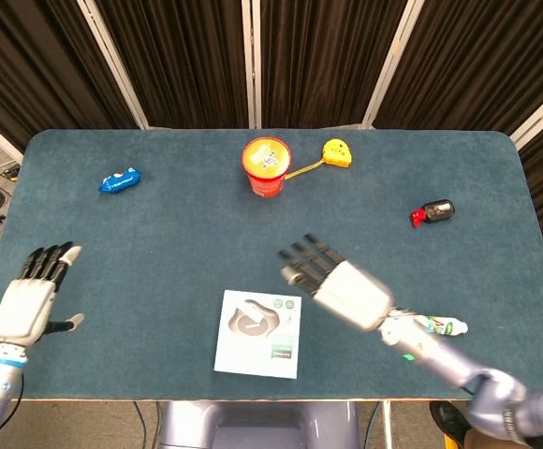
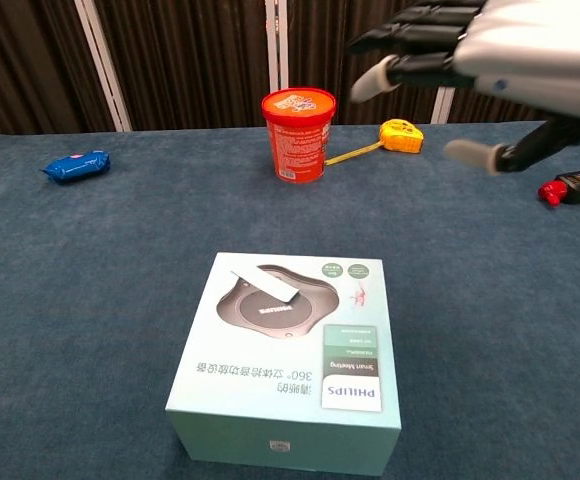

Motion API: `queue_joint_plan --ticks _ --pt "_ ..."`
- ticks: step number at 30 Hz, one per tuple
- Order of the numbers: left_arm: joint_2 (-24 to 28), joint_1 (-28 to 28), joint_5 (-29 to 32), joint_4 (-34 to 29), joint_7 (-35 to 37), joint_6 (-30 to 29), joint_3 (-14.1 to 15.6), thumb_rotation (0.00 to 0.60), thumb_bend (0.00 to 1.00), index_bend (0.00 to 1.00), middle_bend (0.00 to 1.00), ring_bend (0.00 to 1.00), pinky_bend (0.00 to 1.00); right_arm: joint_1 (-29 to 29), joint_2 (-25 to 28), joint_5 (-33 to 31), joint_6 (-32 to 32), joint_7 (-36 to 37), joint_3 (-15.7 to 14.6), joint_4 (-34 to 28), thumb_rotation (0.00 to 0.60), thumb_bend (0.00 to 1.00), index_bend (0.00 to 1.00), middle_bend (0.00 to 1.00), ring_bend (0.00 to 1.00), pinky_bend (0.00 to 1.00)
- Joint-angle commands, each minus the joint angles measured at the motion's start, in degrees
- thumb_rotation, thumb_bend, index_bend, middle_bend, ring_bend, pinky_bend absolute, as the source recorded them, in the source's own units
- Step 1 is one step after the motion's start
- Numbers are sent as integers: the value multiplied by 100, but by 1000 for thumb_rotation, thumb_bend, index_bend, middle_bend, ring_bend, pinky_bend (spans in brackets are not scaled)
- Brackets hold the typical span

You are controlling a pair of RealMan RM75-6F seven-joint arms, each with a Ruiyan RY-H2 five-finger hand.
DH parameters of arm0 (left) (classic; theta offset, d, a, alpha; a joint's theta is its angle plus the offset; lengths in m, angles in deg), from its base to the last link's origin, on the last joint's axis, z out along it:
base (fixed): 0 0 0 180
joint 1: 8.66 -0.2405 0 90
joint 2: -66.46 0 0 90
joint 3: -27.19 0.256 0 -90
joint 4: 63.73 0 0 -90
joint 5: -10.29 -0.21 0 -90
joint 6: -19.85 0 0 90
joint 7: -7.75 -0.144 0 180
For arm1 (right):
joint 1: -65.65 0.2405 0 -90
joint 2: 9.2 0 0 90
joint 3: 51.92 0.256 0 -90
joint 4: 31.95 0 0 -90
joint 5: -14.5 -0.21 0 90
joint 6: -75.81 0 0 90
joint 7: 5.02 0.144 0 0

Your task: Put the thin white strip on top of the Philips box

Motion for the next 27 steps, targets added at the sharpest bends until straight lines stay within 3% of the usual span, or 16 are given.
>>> queue_joint_plan --ticks 1,4,7,8,12,16,22,27 --pt "173 589 -466 -69 288 613 -148 600 452 0 0 0 0 -579 387 -215 618 448 -49 442 600 350 127 0 0 0" --pt "254 992 -774 -65 460 969 -238 600 647 42 0 0 0 -985 491 -587 889 822 -70 661 600 202 79 0 0 0" --pt "230 1363 -989 -86 573 1268 -334 600 756 117 0 0 0 -1322 560 -973 1006 1189 -86 771 600 20 20 0 0 0" --pt "223 1499 -1031 -109 649 1409 -358 600 782 132 0 0 0 -1440 567 -1089 1059 1342 -91 792 600 4 11 0 0 0" --pt "216 1984 -1130 -261 904 1996 -371 600 924 190 0 0 0 -1849 620 -1687 1023 1715 -95 601 600 0 0 0 0 0" --pt "22 2412 -1006 -413 977 2545 -385 600 989 235 0 0 0 -2158 608 -2195 940 1684 -71 243 600 0 0 0 0 0" --pt "-341 2820 -726 -463 659 2969 -472 600 1000 315 0 0 0 -2408 382 -2424 1035 1752 14 48 600 0 0 0 0 0" --pt "-775 3237 -195 -469 50 3400 -560 600 1000 321 0 0 0 -2485 346 -2559 988 1725 149 -103 600 0 0 0 0 0"
